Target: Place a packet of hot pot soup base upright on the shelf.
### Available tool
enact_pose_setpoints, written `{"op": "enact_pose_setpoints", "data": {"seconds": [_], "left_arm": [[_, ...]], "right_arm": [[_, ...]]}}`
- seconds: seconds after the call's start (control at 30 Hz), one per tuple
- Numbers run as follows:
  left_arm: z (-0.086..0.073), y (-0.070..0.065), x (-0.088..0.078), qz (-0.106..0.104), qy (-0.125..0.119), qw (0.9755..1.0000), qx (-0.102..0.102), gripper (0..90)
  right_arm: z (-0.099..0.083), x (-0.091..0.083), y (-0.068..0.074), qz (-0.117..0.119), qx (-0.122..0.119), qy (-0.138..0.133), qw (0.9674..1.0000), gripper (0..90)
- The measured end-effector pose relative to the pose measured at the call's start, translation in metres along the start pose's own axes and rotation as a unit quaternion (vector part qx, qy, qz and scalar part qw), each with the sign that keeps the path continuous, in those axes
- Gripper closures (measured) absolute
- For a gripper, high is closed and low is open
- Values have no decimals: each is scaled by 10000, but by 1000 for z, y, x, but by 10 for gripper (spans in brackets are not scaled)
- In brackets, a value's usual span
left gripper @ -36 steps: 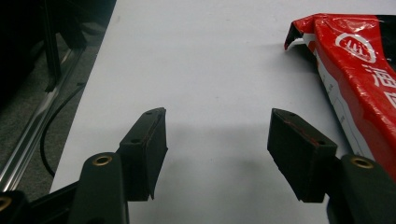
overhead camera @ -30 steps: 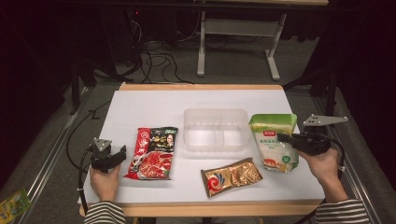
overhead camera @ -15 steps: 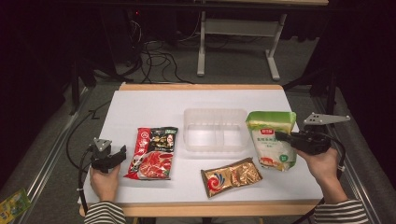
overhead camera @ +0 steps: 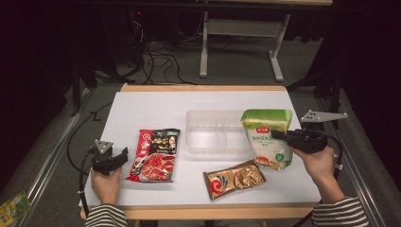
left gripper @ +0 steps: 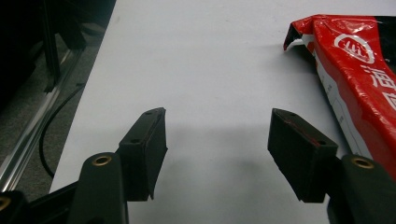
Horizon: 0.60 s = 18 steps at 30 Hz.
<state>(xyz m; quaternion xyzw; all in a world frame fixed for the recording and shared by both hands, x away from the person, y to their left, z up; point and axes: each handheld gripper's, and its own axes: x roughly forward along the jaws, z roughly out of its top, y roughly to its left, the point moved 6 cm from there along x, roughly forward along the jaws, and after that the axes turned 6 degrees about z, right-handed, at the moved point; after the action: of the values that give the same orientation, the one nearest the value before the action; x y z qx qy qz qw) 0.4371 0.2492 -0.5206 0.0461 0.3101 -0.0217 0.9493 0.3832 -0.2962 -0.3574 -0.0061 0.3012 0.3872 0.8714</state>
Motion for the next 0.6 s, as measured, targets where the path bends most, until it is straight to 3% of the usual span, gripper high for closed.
{"op": "enact_pose_setpoints", "data": {"seconds": [0.23,0.47,0.6], "left_arm": [[0,0,0,2,-23,10000,-43,376],[0,0,0,-16,-34,10000,-51,372],[0,1,-1,-22,-78,9999,-93,372]], "right_arm": [[13,5,5,58,45,-253,9997,900],[24,12,8,107,33,-309,9995,900],[30,23,5,143,156,-354,9991,900]]}}
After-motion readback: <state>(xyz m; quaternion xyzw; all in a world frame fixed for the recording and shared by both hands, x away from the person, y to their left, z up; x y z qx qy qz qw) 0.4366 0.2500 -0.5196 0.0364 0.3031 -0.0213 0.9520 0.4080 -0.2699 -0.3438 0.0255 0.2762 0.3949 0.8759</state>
